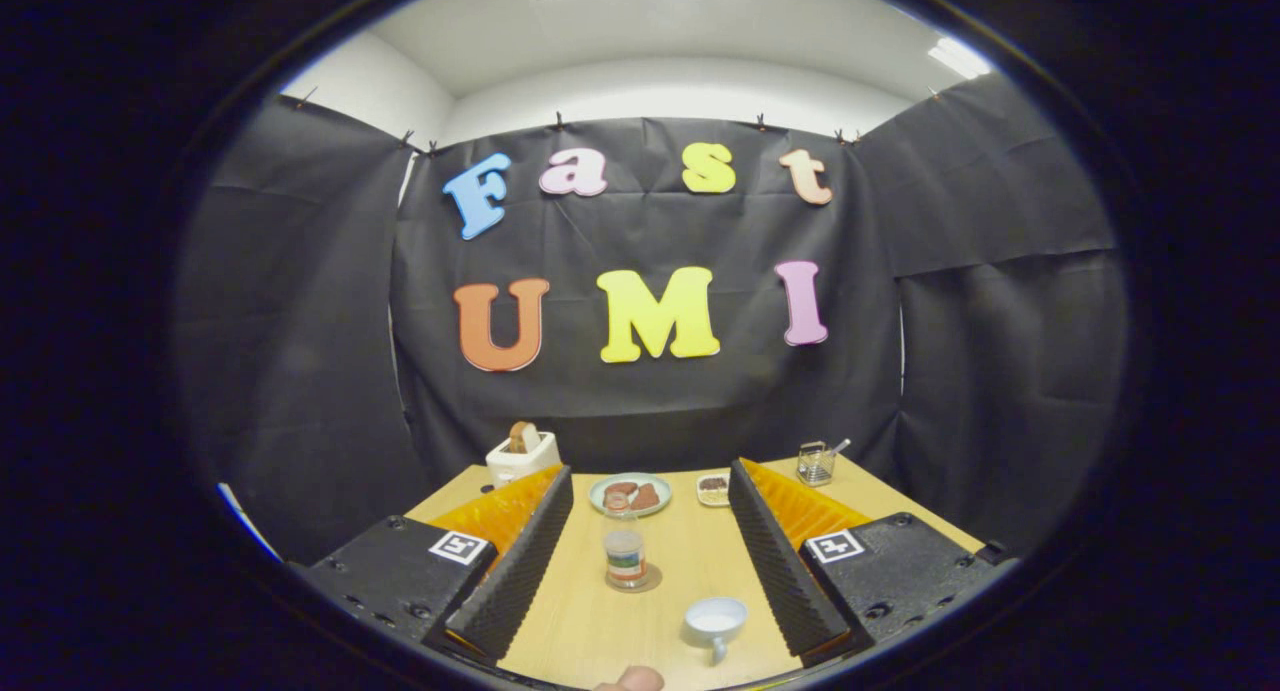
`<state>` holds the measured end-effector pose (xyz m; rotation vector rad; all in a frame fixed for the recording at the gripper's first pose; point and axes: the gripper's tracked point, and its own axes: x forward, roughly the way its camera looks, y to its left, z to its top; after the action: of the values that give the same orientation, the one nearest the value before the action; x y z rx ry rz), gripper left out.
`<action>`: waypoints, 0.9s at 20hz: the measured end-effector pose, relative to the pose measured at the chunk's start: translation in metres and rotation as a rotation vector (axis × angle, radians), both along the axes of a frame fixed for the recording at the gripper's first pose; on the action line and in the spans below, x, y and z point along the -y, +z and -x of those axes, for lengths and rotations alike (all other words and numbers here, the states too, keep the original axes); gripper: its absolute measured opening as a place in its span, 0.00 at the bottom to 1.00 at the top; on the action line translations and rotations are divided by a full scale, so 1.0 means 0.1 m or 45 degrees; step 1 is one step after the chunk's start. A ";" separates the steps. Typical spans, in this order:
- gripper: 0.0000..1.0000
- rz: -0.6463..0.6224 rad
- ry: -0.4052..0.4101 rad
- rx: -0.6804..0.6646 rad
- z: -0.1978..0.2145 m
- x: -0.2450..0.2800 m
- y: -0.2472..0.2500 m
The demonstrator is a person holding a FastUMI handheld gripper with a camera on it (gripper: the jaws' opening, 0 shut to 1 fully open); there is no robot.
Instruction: Take the bottle from table, then pour the juice into the cup, finally place the bottle on the coaster
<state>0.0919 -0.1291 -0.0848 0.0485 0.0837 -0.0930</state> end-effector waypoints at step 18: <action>1.00 0.052 0.053 0.068 0.62 -0.51 0.40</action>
<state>0.0296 -0.0784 -0.0445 0.0084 0.0292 -0.0517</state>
